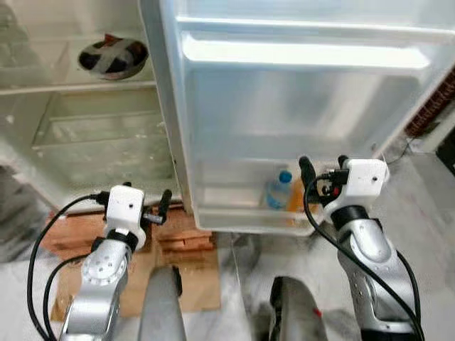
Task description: Restocking fridge
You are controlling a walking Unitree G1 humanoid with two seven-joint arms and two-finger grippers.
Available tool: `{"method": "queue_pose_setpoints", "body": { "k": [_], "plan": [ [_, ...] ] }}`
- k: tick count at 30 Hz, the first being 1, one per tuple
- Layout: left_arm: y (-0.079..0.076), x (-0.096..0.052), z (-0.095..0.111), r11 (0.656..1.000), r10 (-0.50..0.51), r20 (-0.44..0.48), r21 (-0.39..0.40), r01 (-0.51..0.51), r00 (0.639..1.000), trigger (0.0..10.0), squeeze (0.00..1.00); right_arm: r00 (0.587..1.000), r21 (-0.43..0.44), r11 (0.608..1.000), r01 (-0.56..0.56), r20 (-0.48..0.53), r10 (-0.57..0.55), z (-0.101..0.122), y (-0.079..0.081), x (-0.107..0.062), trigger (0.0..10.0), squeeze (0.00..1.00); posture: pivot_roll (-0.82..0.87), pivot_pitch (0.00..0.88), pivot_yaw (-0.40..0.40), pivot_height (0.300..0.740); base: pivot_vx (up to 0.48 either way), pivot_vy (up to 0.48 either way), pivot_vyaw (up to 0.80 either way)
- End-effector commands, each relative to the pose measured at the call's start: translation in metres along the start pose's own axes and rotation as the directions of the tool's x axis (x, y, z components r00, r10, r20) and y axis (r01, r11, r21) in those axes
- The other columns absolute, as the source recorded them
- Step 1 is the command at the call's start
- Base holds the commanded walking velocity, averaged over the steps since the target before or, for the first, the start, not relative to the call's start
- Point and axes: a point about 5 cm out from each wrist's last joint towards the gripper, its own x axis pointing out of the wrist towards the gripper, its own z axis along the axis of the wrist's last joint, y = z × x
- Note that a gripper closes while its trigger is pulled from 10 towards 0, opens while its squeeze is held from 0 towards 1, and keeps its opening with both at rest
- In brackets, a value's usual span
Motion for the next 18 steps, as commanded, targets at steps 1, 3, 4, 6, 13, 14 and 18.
{"method": "queue_pose_setpoints", "body": {
  "k": [1, 3, 4, 6, 13, 14, 18],
  "plan": [
    [-0.0012, -0.0005, -0.0003, 1.0, -0.012, -0.003, 0.011, 0.012, 1.0, 10.0, 0.0, 1.0, 0.005, 1.0, 0.009, 0.014, -0.009, 0.0011, -0.0019, -0.0012, 10.0, 0.0, 0.02, 0.023, -0.006, 0.648, 0.0, 0.0, 0.0],
    [-0.0026, -0.0006, -0.0003, 1.0, -0.025, -0.002, 0.008, 0.025, 1.0, 10.0, 0.0, 1.0, 0.005, 1.0, 0.018, 0.025, -0.018, 0.0029, -0.0037, -0.0015, 10.0, 0.0, 0.01, 0.023, -0.005, 0.663, 0.0, 0.0, 0.0],
    [-0.0027, -0.0006, -0.0004, 1.0, -0.027, -0.002, 0.008, 0.027, 1.0, 10.0, 0.0, 1.0, 0.004, 1.0, 0.019, 0.025, -0.019, 0.0031, -0.0039, -0.0013, 10.0, 0.0, 0.01, 0.023, -0.005, 0.667, 0.0, 0.0, 0.0],
    [-0.0026, -0.0003, -0.0004, 1.0, -0.029, -0.001, 0.011, 0.029, 1.0, 10.0, 0.0, 0.999, 0.002, 1.0, 0.02, 0.025, -0.02, 0.0032, -0.0046, -0.0007, 10.0, 0.0, 0.01, 0.021, -0.004, 0.682, 0.0, 0.0, 0.0],
    [-0.0031, 0.0014, 0.0001, 0.999, -0.039, 0.007, 0.019, 0.039, 0.999, 10.0, 0.0, 0.999, 0.008, 1.0, 0.02, 0.025, -0.02, 0.003, -0.0047, -0.0001, 10.0, 0.0, 0.01, 0.018, -0.004, 0.73, 0.0, 0.0, 0.0],
    [-0.0032, 0.0014, 0.0001, 0.999, -0.04, 0.007, 0.02, 0.04, 0.999, 10.0, 0.0, 1.0, 0.01, 1.0, 0.019, 0.023, -0.019, 0.0026, -0.0045, -0.0002, 10.0, 0.0, 0.01, 0.018, -0.004, 0.734, 0.0, 0.0, 0.0],
    [-0.0042, 0.0027, -0.0004, 0.999, -0.047, 0.007, 0.022, 0.047, 0.999, 10.0, 0.0, 1.0, -0.016, 1.0, 0.023, -0.001, -0.023, -0.0014, -0.0028, -0.0006, 10.0, 0.0, 0.01, 0.017, -0.006, 0.734, 0.0, 0.0, 0.0]
  ]
}}
